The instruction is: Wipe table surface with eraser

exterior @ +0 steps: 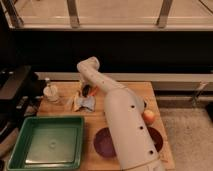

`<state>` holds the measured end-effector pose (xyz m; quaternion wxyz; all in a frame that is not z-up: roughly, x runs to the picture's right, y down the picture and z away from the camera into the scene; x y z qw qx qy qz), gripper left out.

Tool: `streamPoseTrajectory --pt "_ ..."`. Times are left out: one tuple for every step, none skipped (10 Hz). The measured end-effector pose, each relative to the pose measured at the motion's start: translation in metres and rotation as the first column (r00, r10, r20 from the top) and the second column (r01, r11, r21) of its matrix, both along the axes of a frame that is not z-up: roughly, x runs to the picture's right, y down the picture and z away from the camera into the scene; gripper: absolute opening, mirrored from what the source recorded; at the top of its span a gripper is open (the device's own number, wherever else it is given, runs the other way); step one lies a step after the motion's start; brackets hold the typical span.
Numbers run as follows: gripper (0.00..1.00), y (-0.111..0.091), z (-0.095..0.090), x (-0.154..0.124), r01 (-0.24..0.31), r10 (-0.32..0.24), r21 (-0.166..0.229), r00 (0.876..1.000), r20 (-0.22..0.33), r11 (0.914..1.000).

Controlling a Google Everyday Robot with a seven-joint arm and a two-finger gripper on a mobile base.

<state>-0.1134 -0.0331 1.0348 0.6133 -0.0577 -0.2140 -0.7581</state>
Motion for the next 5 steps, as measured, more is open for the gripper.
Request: streamPoseTrajectory --pt "0.27 -0.007 -0.007 -0.003 -0.001 0.001 0.021 1.0 0.005 0.9998" --pt "0.19 -0.011 -0.012 -0.006 0.002 -0.002 0.035 1.0 0.009 0.9994" --pt "0.09 -0.016 -0.017 -0.007 0.002 -0.003 0.048 1.0 0.012 0.9988" --pt "0.02 -0.017 -0.021 -0.008 0.001 -0.002 0.057 1.0 0.018 0.9984" --pt "0.0 -0.018 -0.024 -0.011 -0.003 0.001 0.061 1.0 0.03 0.9981"
